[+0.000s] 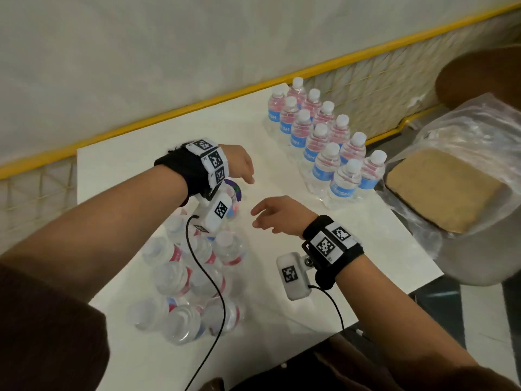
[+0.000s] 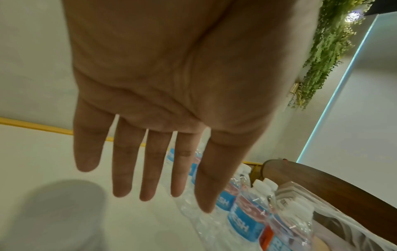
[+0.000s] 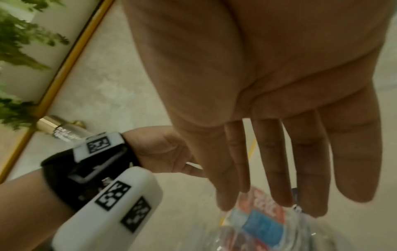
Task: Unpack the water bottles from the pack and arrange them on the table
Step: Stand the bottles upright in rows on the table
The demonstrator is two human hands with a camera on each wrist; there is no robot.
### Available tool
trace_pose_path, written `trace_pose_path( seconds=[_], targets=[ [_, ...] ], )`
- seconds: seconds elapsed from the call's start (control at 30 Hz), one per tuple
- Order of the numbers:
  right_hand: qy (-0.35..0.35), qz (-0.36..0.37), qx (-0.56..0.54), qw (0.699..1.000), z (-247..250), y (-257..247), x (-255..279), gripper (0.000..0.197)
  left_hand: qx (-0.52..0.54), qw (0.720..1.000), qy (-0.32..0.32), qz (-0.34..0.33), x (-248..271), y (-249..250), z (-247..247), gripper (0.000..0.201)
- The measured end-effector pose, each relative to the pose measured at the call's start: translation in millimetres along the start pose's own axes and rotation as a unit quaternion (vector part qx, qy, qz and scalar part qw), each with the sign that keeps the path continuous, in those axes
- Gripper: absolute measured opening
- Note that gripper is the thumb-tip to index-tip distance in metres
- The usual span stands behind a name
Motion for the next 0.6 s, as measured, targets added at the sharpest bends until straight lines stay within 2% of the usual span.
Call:
trace_pose_path(
  seconds=[0.17,0.23,0.27,0.3,0.4,0.6],
  targets=[
    [-0.067,0.07,0.132,0.987,-44,-33,7,0.036,-0.068,0.997,-0.006,0.023,18,-37,-8,0.047],
    [-0.089,0.075,0.177,0.977,-58,-35,9,0.042,-0.082,0.996,-0.022,0.016,18,-45,-13,0.038],
    [-0.093,0.074,0.203,0.972,-63,-34,11,0.045,-0.083,0.996,-0.024,0.013,15,-49,-17,0.025],
    [-0.091,0.075,0.231,0.966,-67,-33,12,0.048,-0.077,0.997,-0.023,0.009,14,-52,-19,0.013],
    [-0.056,0.09,0.275,0.956,-73,-30,13,0.044,-0.056,0.998,-0.012,0.003,2,-56,-23,0.015],
    [0.028,0.083,0.236,0.968,-46,-23,6,0.025,-0.132,0.99,0.036,-0.047,-17,-35,-12,0.013]
  ],
)
Point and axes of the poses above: each hand's wrist, its own x-axis away from the middle knuckle, its own z-axis out of the back of the hand, y = z × x, the point moved 2 cm from there along -x, towards the middle knuckle, and after that the axes turned 7 degrees about -x, right-handed, at the moved point
